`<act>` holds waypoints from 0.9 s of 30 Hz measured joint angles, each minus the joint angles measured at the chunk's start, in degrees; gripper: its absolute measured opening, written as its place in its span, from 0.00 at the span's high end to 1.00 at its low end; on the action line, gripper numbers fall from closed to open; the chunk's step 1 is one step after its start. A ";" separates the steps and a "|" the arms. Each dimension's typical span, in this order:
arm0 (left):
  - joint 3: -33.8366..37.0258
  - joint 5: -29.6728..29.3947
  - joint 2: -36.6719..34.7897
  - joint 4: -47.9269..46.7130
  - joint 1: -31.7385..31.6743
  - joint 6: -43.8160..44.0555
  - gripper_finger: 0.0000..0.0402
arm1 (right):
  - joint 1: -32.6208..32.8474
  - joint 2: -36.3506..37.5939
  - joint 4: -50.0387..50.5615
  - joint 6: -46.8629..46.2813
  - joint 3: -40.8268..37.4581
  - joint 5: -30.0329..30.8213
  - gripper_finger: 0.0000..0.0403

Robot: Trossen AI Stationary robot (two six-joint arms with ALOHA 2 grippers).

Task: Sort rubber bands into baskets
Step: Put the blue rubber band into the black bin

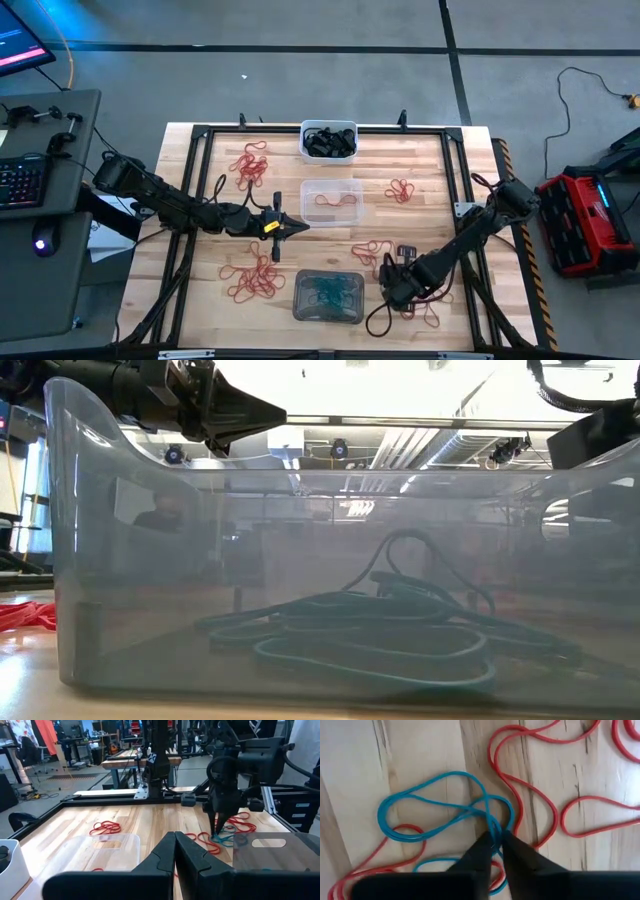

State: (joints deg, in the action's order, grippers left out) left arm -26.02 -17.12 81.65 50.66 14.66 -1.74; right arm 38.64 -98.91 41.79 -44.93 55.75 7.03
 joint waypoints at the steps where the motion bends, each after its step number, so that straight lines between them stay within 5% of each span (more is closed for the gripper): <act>1: 0.00 -0.01 0.00 -0.05 0.00 0.00 1.00 | -0.01 0.00 0.07 0.39 0.32 0.00 0.97; 13: 0.00 -0.02 0.00 -0.05 0.00 0.02 1.00 | 0.78 0.00 7.79 0.44 10.89 0.88 0.99; 27: 0.00 -0.02 0.00 -0.05 0.00 0.02 1.00 | 4.31 0.00 21.78 -1.57 25.37 9.25 1.00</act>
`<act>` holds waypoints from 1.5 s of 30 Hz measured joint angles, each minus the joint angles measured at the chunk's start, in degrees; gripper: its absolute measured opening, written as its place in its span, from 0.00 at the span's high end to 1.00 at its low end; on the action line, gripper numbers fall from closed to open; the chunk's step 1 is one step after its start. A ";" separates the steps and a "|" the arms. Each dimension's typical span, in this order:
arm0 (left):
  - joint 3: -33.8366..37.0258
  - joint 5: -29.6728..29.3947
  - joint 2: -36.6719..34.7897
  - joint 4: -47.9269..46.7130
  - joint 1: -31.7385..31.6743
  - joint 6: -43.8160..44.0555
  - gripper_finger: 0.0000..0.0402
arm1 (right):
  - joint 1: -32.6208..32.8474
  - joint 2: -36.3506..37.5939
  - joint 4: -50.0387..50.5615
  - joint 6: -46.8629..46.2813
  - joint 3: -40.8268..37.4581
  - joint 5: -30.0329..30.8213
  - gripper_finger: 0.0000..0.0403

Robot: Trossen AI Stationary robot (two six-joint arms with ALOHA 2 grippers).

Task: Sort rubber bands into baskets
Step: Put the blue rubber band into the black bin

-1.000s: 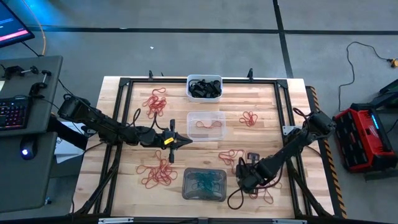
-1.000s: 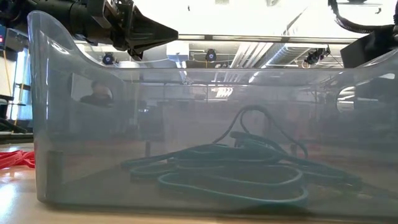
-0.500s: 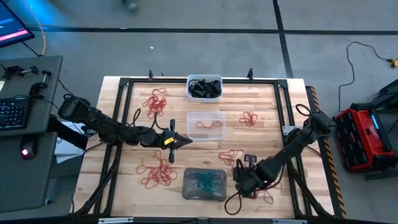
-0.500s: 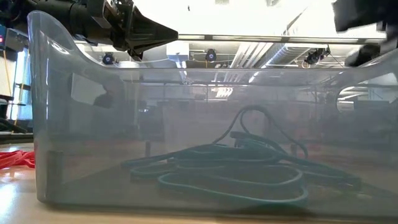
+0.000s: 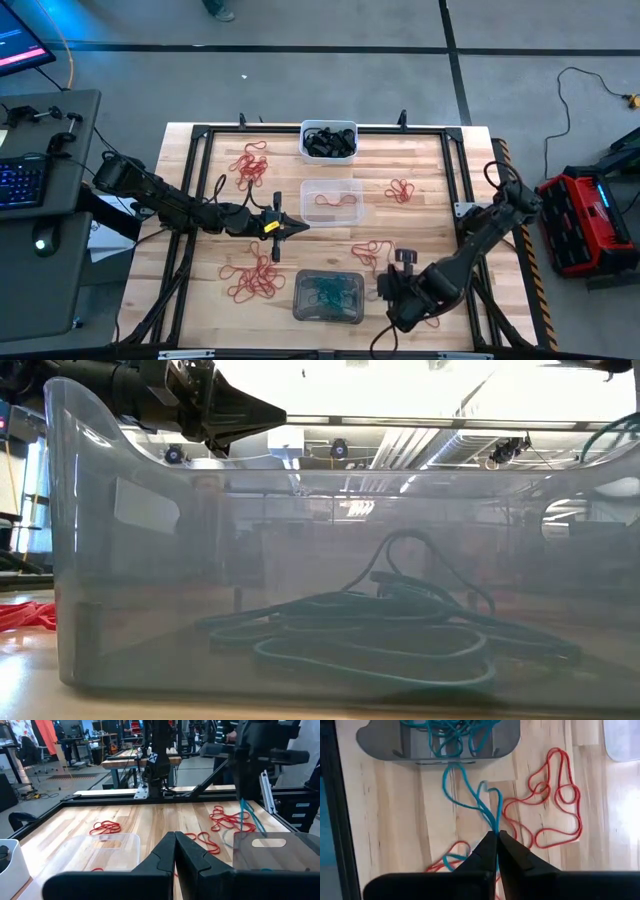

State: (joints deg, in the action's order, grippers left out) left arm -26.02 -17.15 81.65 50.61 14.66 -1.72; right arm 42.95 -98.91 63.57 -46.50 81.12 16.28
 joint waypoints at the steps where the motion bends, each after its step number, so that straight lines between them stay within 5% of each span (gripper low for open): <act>1: 0.00 0.00 0.00 0.00 0.00 0.02 1.00 | 0.17 0.00 0.08 0.00 0.15 0.04 1.00; 21: 0.00 0.00 0.00 -0.17 -0.02 0.15 1.00 | 0.61 -0.20 -1.13 -3.83 -2.25 -0.03 1.00; 31: 0.00 0.00 0.00 -0.17 -0.02 0.17 1.00 | 0.60 -0.20 -1.20 -5.23 -2.25 -0.11 0.78; 39: 0.00 0.00 0.00 -0.17 -0.02 0.15 1.00 | 0.60 -0.67 -2.42 -6.48 -2.28 -0.75 0.88; 45: 0.00 0.01 0.00 -0.18 -0.02 0.12 1.00 | 0.06 -4.28 -2.23 -7.22 -2.28 -3.90 0.80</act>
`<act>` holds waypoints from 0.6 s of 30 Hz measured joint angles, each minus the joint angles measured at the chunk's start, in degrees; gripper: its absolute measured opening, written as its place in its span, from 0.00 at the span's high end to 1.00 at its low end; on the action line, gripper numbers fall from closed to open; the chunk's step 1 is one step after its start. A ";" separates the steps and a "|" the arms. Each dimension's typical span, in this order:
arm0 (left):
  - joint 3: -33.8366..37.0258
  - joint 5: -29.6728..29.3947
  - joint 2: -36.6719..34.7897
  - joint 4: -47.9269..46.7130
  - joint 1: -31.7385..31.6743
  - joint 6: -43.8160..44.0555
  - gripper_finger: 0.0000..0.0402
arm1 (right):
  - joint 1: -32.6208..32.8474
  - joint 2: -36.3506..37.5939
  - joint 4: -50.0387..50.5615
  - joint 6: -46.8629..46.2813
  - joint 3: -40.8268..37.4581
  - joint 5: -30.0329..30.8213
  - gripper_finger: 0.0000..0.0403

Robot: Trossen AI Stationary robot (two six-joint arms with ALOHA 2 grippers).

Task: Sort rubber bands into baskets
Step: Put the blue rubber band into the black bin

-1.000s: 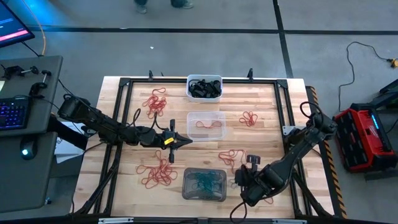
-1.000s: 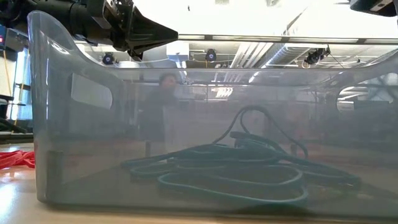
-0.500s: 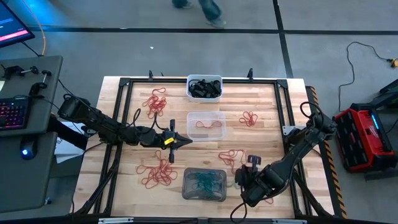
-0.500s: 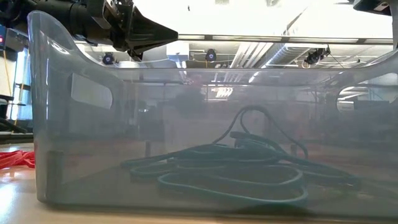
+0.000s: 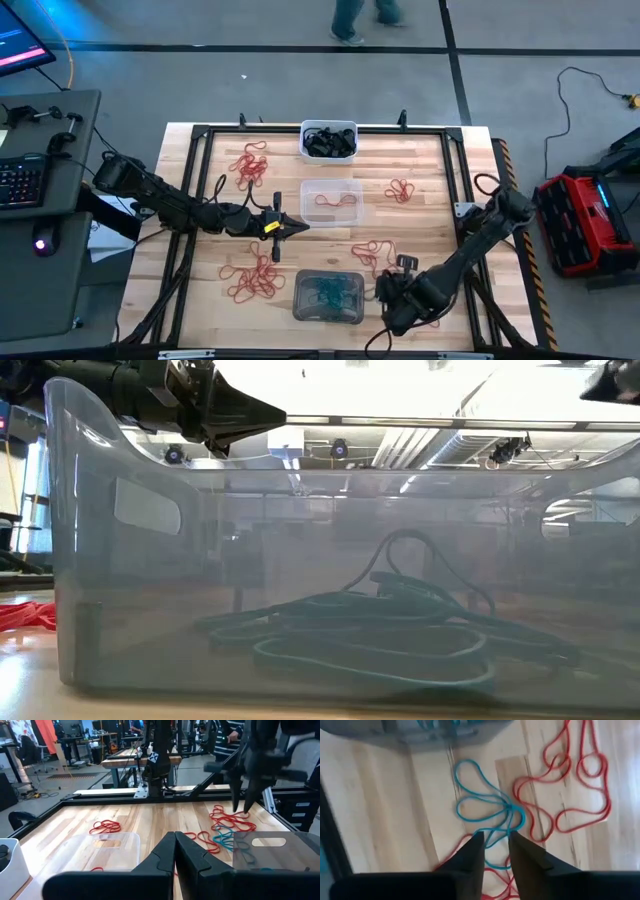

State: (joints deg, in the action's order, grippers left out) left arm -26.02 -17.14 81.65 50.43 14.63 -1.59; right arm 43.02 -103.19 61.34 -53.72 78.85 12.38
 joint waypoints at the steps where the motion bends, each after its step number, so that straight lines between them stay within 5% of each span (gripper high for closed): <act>1: 0.00 -0.01 0.00 -0.02 0.00 -0.01 1.00 | -0.24 -0.78 0.32 0.01 0.00 -0.41 0.78; 6: 0.00 -0.01 0.00 0.04 0.00 -0.04 1.00 | -1.24 -1.68 0.11 2.67 -4.01 -2.25 0.74; 18: 0.00 0.01 0.00 0.02 0.00 0.01 1.00 | -2.44 1.31 -14.27 11.19 -18.52 -6.61 0.84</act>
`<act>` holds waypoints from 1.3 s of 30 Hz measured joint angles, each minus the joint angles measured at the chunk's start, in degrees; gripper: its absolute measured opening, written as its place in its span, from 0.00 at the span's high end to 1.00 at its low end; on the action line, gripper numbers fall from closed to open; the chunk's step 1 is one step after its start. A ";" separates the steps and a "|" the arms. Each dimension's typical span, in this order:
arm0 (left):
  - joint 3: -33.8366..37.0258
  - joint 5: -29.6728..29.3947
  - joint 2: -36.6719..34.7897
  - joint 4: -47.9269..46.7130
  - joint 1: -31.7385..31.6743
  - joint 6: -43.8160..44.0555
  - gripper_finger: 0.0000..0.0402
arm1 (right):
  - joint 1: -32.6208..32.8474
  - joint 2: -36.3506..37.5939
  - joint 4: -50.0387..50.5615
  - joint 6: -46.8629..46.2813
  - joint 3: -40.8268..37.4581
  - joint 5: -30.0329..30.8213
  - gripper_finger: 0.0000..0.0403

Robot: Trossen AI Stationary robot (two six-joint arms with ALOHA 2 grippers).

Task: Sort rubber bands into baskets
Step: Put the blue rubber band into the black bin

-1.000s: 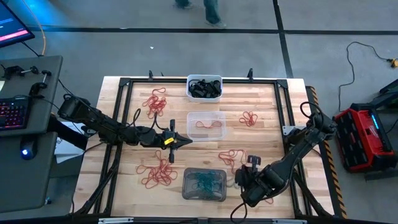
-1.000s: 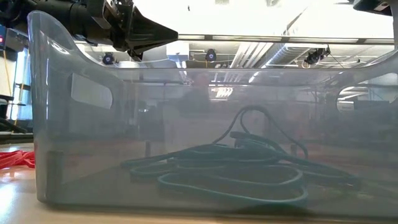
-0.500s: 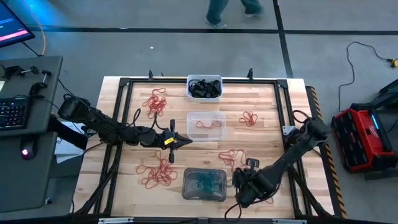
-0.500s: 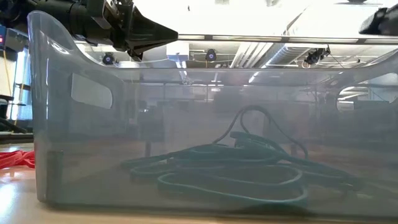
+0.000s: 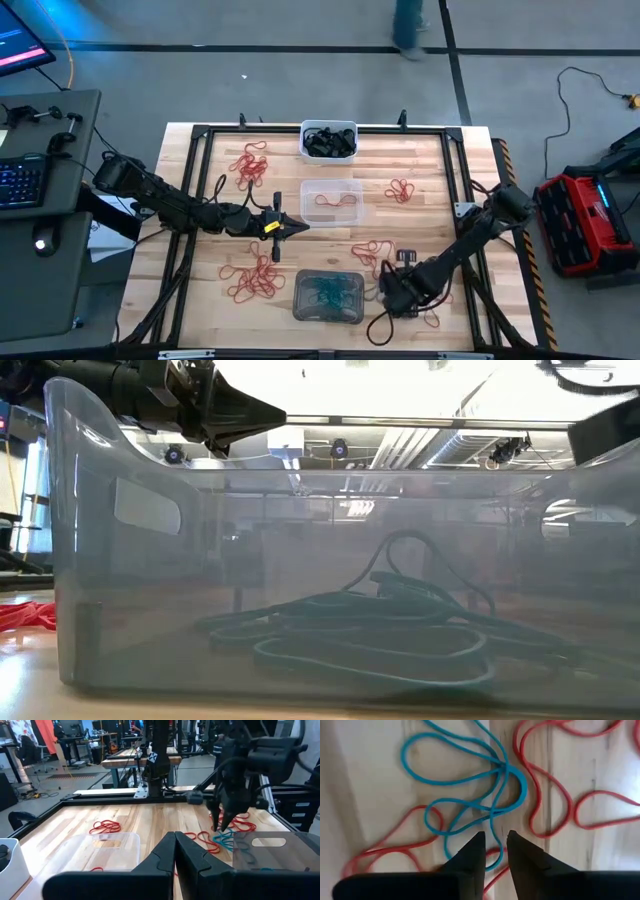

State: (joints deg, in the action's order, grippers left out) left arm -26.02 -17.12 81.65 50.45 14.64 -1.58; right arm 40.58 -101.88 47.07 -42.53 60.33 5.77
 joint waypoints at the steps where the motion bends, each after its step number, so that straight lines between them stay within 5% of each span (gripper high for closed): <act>1: 0.00 0.00 0.00 -0.02 0.01 0.00 1.00 | -0.16 0.00 -0.93 0.22 -0.79 -0.03 0.84; 10: 0.00 0.00 0.00 -0.02 0.00 0.00 1.00 | -1.91 0.20 -4.33 4.01 -2.15 -3.08 0.98; 17: 0.00 0.00 0.00 -0.02 0.00 0.02 1.00 | -1.13 1.68 -2.16 3.94 2.64 0.91 1.00; 39: 0.00 0.00 0.00 -0.09 0.02 0.02 1.00 | 6.86 2.18 29.20 -11.40 25.72 19.65 1.00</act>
State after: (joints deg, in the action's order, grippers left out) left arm -26.02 -17.12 81.65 50.37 14.66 -1.56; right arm 47.44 -99.70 76.27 -53.93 86.05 25.42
